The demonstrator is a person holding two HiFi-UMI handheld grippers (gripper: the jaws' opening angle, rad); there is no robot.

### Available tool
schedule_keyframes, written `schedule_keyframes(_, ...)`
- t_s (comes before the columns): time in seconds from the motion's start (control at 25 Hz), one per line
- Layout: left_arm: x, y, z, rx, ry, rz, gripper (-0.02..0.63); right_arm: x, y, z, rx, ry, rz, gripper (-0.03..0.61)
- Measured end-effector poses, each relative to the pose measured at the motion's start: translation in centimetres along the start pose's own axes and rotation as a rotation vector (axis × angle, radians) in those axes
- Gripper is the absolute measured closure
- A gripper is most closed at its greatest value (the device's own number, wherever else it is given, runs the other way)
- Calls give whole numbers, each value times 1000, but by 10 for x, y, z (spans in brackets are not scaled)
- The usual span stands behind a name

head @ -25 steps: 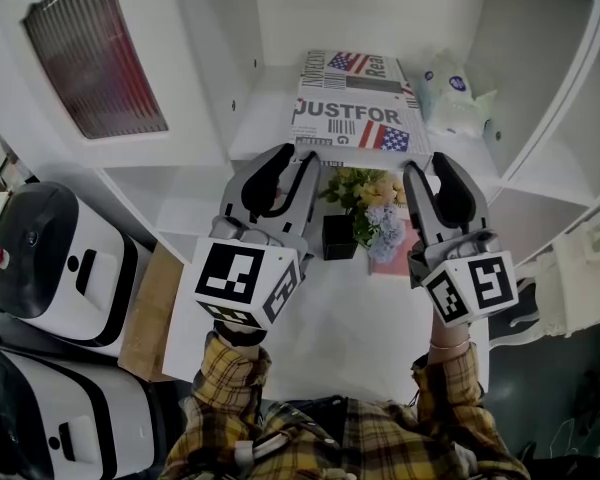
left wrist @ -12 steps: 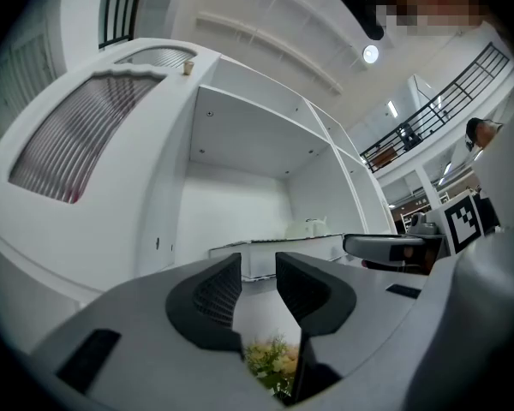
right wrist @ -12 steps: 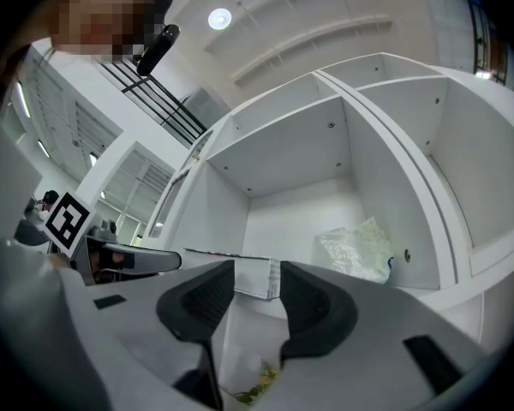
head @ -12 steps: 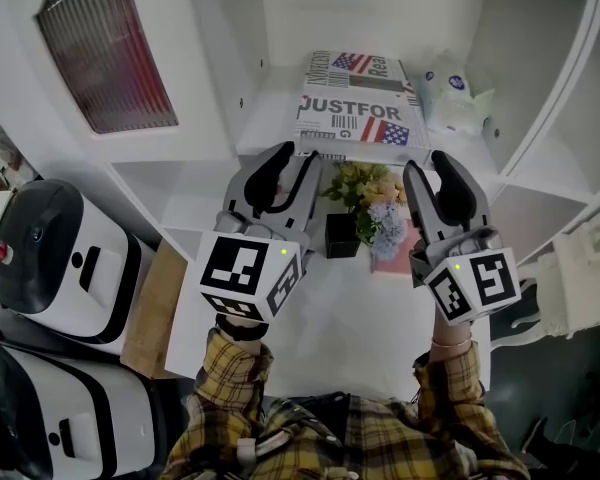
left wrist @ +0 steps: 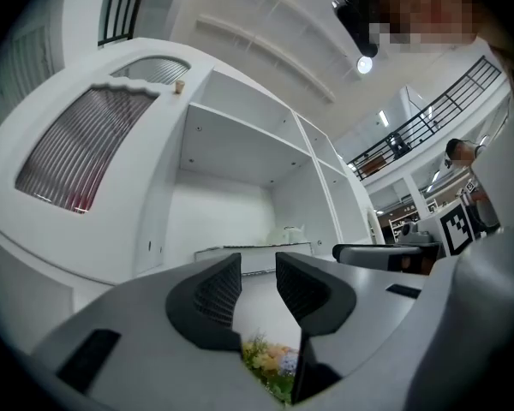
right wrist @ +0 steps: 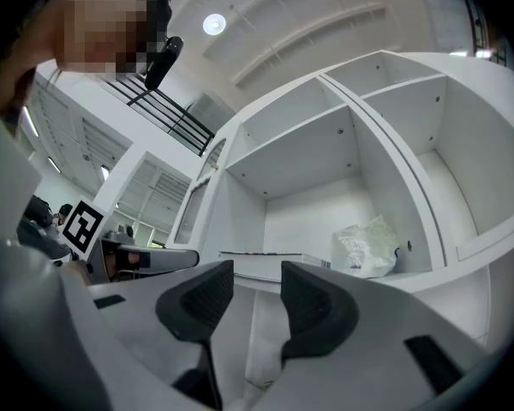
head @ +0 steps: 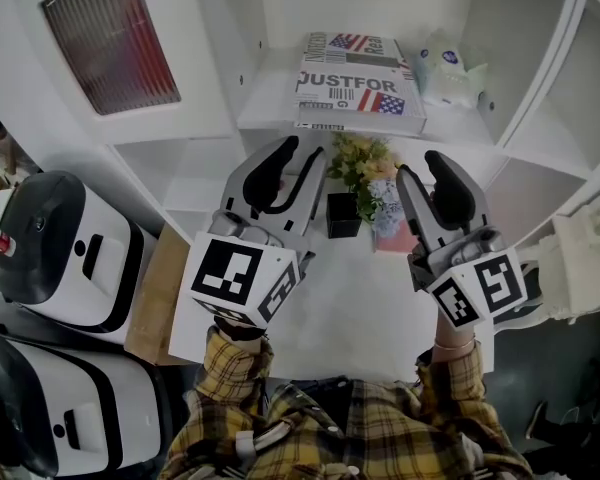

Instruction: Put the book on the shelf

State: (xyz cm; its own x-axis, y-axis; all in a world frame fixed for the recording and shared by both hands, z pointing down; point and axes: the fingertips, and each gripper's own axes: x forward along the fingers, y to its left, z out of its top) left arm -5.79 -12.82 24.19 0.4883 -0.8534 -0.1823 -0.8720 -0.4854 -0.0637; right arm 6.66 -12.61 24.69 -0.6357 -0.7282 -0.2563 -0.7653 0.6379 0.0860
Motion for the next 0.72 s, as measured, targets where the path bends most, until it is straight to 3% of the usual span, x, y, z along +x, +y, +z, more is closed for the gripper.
schedule_keyframes(0.32,-17,-40,-25,-65,42,-107,474,-26,22,-18,61,30,47,416)
schedule_keyframes(0.72,-46,-80,-95,-168,167,-165,474,-66,50,-68,180,106,81,424)
